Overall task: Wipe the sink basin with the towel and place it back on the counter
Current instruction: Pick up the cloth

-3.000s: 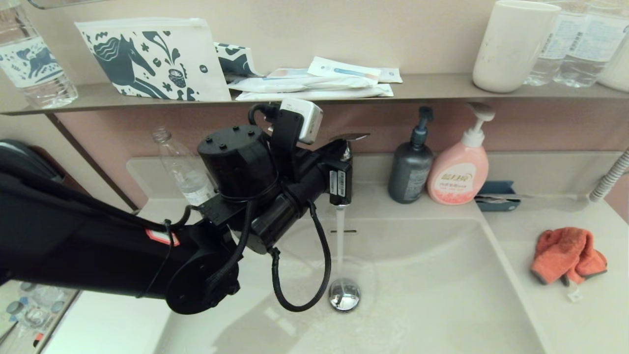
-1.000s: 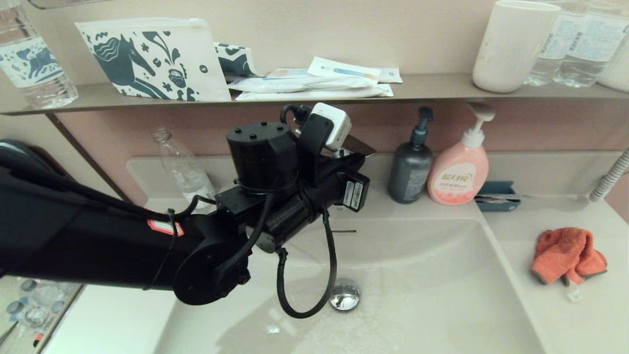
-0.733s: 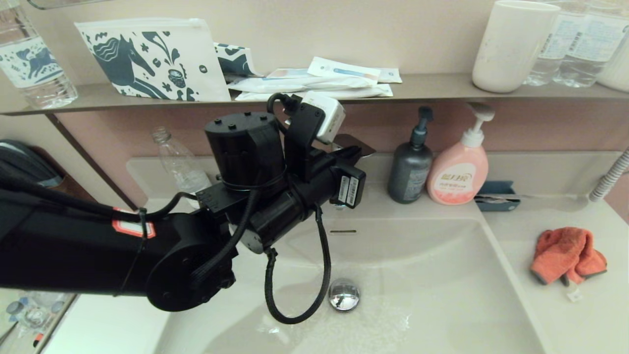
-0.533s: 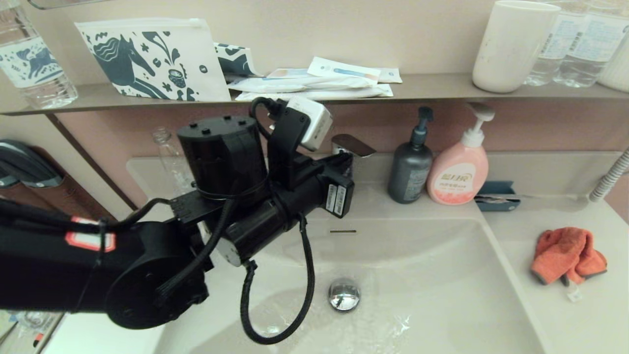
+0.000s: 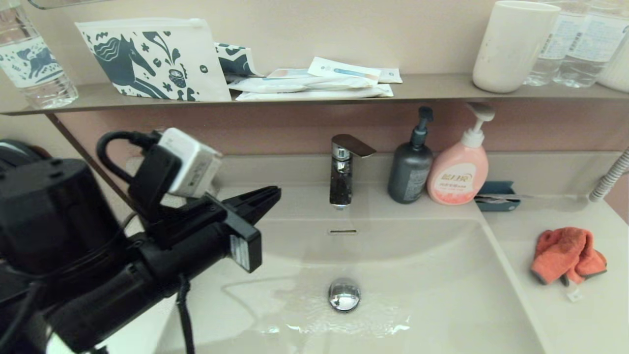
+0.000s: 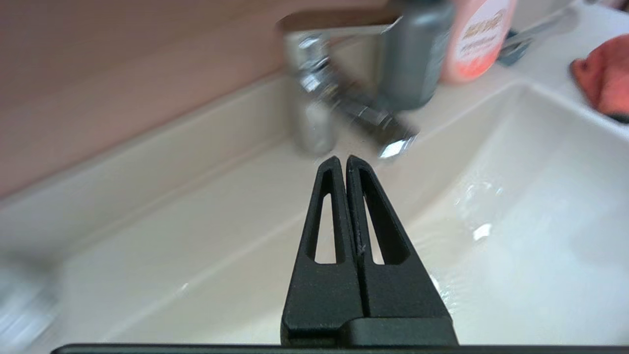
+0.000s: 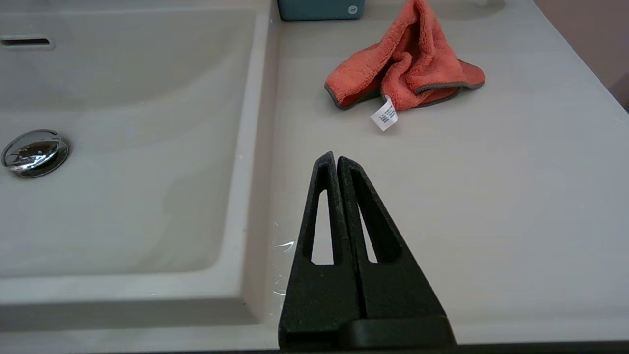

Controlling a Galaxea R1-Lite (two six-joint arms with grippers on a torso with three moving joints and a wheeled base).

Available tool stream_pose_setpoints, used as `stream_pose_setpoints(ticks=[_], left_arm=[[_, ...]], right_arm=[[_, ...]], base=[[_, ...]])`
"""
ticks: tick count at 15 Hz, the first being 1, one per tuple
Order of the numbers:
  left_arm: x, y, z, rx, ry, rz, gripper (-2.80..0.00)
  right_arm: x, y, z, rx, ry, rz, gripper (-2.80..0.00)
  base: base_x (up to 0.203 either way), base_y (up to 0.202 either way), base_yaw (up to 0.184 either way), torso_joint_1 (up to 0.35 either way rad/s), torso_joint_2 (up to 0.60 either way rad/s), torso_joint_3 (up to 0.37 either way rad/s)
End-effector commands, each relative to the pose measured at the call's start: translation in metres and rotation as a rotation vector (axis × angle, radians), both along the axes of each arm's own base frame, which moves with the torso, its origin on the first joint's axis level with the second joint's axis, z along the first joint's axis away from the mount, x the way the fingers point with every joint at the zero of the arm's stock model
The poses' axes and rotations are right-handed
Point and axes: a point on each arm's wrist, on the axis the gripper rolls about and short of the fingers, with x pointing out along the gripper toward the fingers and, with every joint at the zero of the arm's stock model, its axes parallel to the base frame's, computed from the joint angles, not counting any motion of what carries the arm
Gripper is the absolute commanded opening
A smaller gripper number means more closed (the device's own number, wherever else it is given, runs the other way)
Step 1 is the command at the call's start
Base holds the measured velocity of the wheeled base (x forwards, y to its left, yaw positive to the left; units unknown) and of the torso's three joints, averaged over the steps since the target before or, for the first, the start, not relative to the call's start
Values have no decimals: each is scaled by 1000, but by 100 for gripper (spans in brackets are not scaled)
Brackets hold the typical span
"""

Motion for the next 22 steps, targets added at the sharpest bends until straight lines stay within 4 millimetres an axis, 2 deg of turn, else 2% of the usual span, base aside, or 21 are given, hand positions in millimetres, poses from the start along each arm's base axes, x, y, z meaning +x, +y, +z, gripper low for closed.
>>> stream_pose_setpoints(ticks=[1, 5, 7, 10, 13, 15, 16, 19, 22], left_arm=[[-25, 47, 12, -63, -81, 107, -280], [-56, 102, 17, -110, -205, 348, -280], [-72, 122, 10, -105, -235, 491, -280], [-103, 141, 2, -83, -246, 670, -280], [-142, 146, -22, -67, -229, 719, -280], [-160, 147, -42, -49, -190, 731, -280], [-164, 147, -51, -33, -155, 740, -280], [-165, 146, -54, -30, -141, 802, -280], [-168, 146, -68, -34, -152, 796, -280]], right_arm=[[0, 0, 0, 0, 0, 0, -280], [0, 0, 0, 0, 0, 0, -280], [0, 0, 0, 0, 0, 0, -280], [0, 0, 0, 0, 0, 0, -280], [0, 0, 0, 0, 0, 0, -280], [0, 0, 0, 0, 0, 0, -280], [0, 0, 0, 0, 0, 0, -280], [0, 0, 0, 0, 0, 0, -280], [0, 0, 0, 0, 0, 0, -280]], base=[[0, 0, 0, 0, 0, 0], [0, 0, 0, 0, 0, 0], [0, 0, 0, 0, 0, 0], [0, 0, 0, 0, 0, 0], [0, 0, 0, 0, 0, 0], [0, 0, 0, 0, 0, 0], [0, 0, 0, 0, 0, 0], [0, 0, 0, 0, 0, 0], [0, 0, 0, 0, 0, 0]])
